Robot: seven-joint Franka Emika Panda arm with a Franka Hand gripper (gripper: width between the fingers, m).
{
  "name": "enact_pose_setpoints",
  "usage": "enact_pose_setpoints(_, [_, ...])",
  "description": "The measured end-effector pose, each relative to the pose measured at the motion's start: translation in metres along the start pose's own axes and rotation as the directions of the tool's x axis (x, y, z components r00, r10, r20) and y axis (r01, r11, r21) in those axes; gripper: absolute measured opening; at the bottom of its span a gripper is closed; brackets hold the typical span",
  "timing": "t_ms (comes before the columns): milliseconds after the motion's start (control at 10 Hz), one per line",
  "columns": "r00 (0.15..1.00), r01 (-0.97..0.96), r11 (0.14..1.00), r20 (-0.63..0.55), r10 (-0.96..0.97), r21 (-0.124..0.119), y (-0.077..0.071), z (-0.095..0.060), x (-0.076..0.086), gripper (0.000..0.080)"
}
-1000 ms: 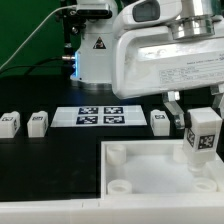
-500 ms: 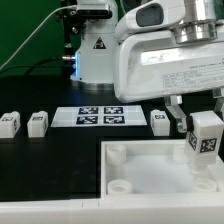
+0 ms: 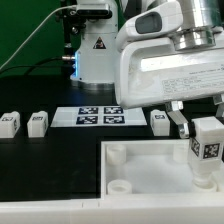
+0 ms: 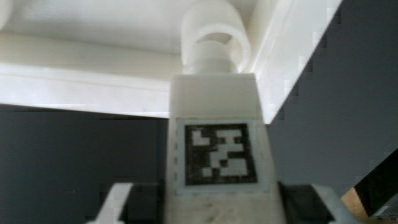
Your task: Assemble one leg
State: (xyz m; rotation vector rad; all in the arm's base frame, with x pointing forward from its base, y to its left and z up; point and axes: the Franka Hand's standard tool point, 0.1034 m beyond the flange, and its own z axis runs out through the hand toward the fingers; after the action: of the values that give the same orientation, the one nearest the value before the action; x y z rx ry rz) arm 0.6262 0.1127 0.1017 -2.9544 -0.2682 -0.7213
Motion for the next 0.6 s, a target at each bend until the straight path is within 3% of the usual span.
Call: enact_pose_setpoints(600, [1.000,0.004,1.000,0.002,-0.004,0.004,-0.0047,0.0104,-0.0089,0.0293])
